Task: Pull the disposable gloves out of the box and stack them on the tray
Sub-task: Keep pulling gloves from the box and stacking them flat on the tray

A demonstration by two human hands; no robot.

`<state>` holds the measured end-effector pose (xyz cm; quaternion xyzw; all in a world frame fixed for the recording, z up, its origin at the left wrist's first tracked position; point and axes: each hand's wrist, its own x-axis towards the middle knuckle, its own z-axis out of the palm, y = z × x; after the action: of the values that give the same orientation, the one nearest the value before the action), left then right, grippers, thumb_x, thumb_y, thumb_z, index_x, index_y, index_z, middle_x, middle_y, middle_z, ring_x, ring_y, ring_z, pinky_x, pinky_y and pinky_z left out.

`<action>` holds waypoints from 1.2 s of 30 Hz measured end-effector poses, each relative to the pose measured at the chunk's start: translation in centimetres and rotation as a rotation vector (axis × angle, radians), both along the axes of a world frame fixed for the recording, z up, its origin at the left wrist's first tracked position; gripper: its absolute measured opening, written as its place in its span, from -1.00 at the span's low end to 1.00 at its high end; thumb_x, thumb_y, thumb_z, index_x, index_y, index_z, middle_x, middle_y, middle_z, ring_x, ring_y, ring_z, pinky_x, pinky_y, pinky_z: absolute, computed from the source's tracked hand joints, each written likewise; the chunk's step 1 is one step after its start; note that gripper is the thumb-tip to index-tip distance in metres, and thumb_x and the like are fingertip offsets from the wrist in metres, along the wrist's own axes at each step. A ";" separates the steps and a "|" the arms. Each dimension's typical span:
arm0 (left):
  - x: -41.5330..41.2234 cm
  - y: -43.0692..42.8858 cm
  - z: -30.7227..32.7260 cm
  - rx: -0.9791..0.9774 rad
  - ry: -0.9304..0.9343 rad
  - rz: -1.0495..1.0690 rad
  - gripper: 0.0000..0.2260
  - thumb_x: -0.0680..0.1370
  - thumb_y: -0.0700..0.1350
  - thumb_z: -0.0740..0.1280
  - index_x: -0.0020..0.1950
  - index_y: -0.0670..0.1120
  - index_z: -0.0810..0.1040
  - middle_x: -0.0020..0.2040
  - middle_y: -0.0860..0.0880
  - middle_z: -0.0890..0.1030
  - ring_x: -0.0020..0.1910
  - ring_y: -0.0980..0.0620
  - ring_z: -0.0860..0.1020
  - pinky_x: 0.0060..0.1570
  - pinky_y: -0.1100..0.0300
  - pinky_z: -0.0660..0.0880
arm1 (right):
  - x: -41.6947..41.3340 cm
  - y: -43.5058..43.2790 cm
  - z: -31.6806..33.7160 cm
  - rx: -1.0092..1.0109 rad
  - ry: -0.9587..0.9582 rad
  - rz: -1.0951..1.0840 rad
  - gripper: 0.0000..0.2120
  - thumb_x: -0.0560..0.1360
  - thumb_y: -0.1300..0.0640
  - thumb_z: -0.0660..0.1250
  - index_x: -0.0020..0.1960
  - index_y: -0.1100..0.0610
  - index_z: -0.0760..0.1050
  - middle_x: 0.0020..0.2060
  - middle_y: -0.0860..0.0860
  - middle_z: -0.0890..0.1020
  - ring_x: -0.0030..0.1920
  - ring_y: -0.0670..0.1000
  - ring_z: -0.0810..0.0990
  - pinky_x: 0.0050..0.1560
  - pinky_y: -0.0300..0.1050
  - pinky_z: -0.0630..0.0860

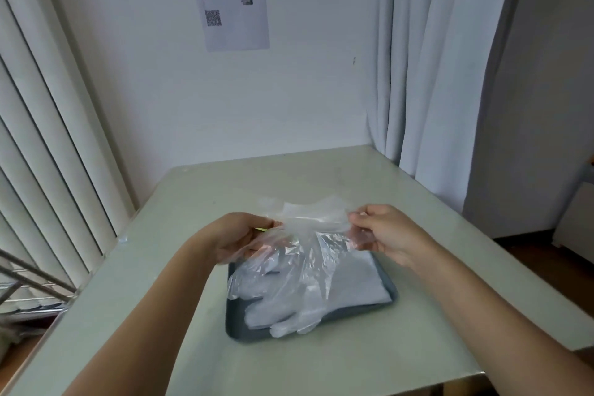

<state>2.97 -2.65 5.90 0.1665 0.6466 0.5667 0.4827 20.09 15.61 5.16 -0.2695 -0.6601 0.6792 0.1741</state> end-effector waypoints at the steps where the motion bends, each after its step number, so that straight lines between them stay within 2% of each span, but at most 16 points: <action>1: -0.3 0.4 -0.1 -0.046 0.043 -0.018 -0.74 0.65 -0.18 0.13 -0.02 -0.22 0.59 -0.28 -0.13 0.65 -0.54 0.05 0.51 -0.57 0.30 0.43 | 0.1 0.0 -0.8 0.026 -0.017 -0.031 -0.89 0.59 0.30 0.23 -0.11 0.26 0.46 -0.47 0.06 0.58 -0.53 -0.10 0.54 -0.51 -0.24 0.50; 5: -1.3 1.6 -0.9 -0.193 0.120 -0.111 -0.72 0.66 -0.10 0.16 0.12 -0.27 0.56 -0.21 -0.17 0.66 -0.47 0.00 0.56 -0.40 0.21 0.59 | 0.6 0.3 -3.6 0.057 -0.037 -0.146 -0.90 0.59 0.31 0.21 -0.10 0.24 0.44 -0.42 0.10 0.50 -0.52 -0.09 0.53 -0.51 -0.21 0.49; 7: -1.5 2.2 -1.5 -0.244 0.183 -0.149 -0.71 0.63 -0.04 0.22 0.10 -0.26 0.57 -0.24 -0.15 0.67 -0.50 0.04 0.56 -0.39 0.22 0.58 | 0.7 0.8 -4.9 0.073 -0.060 -0.215 -0.88 0.57 0.33 0.20 -0.13 0.22 0.43 -0.44 0.10 0.50 -0.48 -0.02 0.54 -0.51 -0.18 0.50; 10: -1.4 2.7 -2.6 -0.340 0.440 -0.240 -0.84 0.57 -0.11 0.36 -0.09 -0.19 0.62 -0.39 -0.03 0.60 -0.51 0.12 0.49 -0.38 0.30 0.52 | 0.7 1.2 -7.0 0.290 -0.199 -0.246 -0.89 0.53 0.28 0.21 -0.16 0.23 0.45 -0.42 0.07 0.58 -0.35 0.09 0.64 -0.32 -0.02 0.60; 12: -1.7 3.2 -3.5 -0.349 0.585 -0.256 -0.93 0.51 -0.21 0.41 -0.08 -0.20 0.66 -0.34 -0.06 0.58 -0.45 0.10 0.50 -0.28 0.28 0.56 | 0.8 1.2 -7.8 0.443 -0.305 -0.212 -0.90 0.50 0.22 0.23 -0.15 0.20 0.49 -0.36 0.03 0.64 -0.25 0.05 0.66 -0.18 -0.09 0.58; 14: -1.9 3.6 -4.2 -0.328 0.682 -0.262 -0.95 0.50 -0.23 0.41 -0.11 -0.17 0.68 -0.30 -0.07 0.60 -0.37 0.07 0.52 -0.13 0.20 0.61 | 1.0 1.2 -7.8 0.513 -0.341 -0.188 -0.87 0.49 0.14 0.30 -0.18 0.20 0.49 -0.34 0.01 0.64 -0.28 -0.02 0.62 -0.24 -0.22 0.49; 16: -2.1 3.8 -4.4 -0.334 0.775 -0.295 -0.94 0.50 -0.22 0.41 -0.08 -0.17 0.68 -0.27 -0.04 0.63 -0.34 0.09 0.54 -0.06 0.16 0.60 | 0.9 1.1 -7.7 0.523 -0.339 -0.178 -0.71 0.46 0.05 0.39 -0.29 0.22 0.42 -0.42 0.07 0.59 -0.45 -0.08 0.56 -0.39 -0.27 0.43; 18: -2.2 3.9 -4.4 -0.338 0.808 -0.325 -0.89 0.51 -0.21 0.41 -0.01 -0.20 0.67 -0.24 -0.04 0.63 -0.36 0.12 0.55 -0.11 0.20 0.59 | 0.6 0.9 -7.9 0.516 -0.344 -0.195 -0.63 0.42 0.01 0.44 -0.36 0.19 0.36 -0.46 0.10 0.53 -0.49 -0.02 0.49 -0.37 -0.17 0.51; 20: -2.4 4.0 -4.2 -0.328 0.830 -0.358 -0.86 0.51 -0.18 0.42 0.03 -0.18 0.66 -0.18 -0.08 0.65 -0.37 0.13 0.55 -0.14 0.22 0.59 | 0.2 0.8 -8.3 0.582 -0.397 -0.226 -0.67 0.41 0.07 0.44 -0.37 0.23 0.40 -0.44 0.11 0.56 -0.42 0.09 0.52 -0.25 -0.03 0.56; 21: -2.4 4.1 -4.0 -0.318 0.843 -0.356 -0.86 0.51 -0.18 0.42 0.04 -0.16 0.65 -0.17 -0.10 0.66 -0.38 0.13 0.56 -0.18 0.24 0.59 | 0.1 0.8 -8.5 0.605 -0.410 -0.239 -0.72 0.41 0.12 0.42 -0.34 0.27 0.44 -0.42 0.12 0.60 -0.38 0.13 0.56 -0.23 -0.04 0.56; 23: -2.5 4.4 -3.5 -0.285 0.837 -0.275 -0.89 0.51 -0.23 0.39 0.02 -0.16 0.64 -0.23 -0.10 0.65 -0.43 0.12 0.56 -0.29 0.28 0.56 | 0.2 0.9 -8.6 0.624 -0.422 -0.254 -0.84 0.40 0.21 0.36 -0.28 0.28 0.48 -0.39 0.10 0.62 -0.34 0.13 0.60 -0.27 -0.13 0.54; 25: -2.5 4.8 -3.4 -0.268 0.780 -0.165 -0.90 0.51 -0.29 0.35 0.00 -0.19 0.61 -0.36 -0.08 0.62 -0.48 0.09 0.56 -0.39 0.27 0.55 | 0.3 1.2 -8.6 0.655 -0.436 -0.252 -0.91 0.39 0.25 0.32 -0.28 0.23 0.47 -0.40 0.03 0.57 -0.39 0.02 0.54 -0.41 -0.30 0.43; 27: -2.6 5.1 -3.7 -0.296 0.750 -0.086 -0.87 0.50 -0.30 0.33 0.04 -0.22 0.58 -0.44 -0.06 0.59 -0.49 0.04 0.55 -0.39 0.22 0.58 | 0.3 1.2 -8.6 0.657 -0.429 -0.248 -0.90 0.39 0.29 0.30 -0.27 0.16 0.43 -0.35 0.01 0.54 -0.38 0.00 0.53 -0.46 -0.33 0.38; 29: -2.8 5.3 -4.3 -0.361 0.828 -0.001 -0.77 0.49 -0.20 0.38 0.12 -0.20 0.54 -0.32 -0.08 0.62 -0.41 0.01 0.57 -0.29 0.17 0.59 | 0.2 1.2 -8.6 0.691 -0.446 -0.237 -0.87 0.40 0.31 0.27 -0.26 0.13 0.40 -0.31 0.01 0.53 -0.25 0.08 0.56 -0.30 -0.19 0.43; 32: -1.8 5.3 -4.7 -0.419 1.097 0.112 -0.62 0.48 0.02 0.42 0.24 -0.09 0.49 0.06 -0.05 0.62 -0.05 -0.03 0.58 -0.03 0.15 0.54 | 0.1 1.1 -8.7 0.713 -0.438 -0.231 -0.82 0.41 0.31 0.25 -0.27 0.09 0.34 -0.27 0.05 0.55 -0.19 0.15 0.58 -0.22 -0.12 0.47; 36: 4.4 4.0 -4.3 -0.241 1.286 -0.109 -0.55 0.46 0.17 0.41 0.26 0.00 0.49 0.19 0.05 0.54 0.12 0.08 0.51 0.10 0.23 0.44 | 0.0 1.0 -8.8 0.705 -0.433 -0.222 -0.80 0.41 0.31 0.26 -0.28 0.07 0.31 -0.23 0.06 0.54 -0.19 0.16 0.58 -0.23 -0.13 0.46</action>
<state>7.41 1.31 1.64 0.4494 0.8559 0.2523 0.0433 20.06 16.61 -3.67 -0.3993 -0.8401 0.3170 0.1853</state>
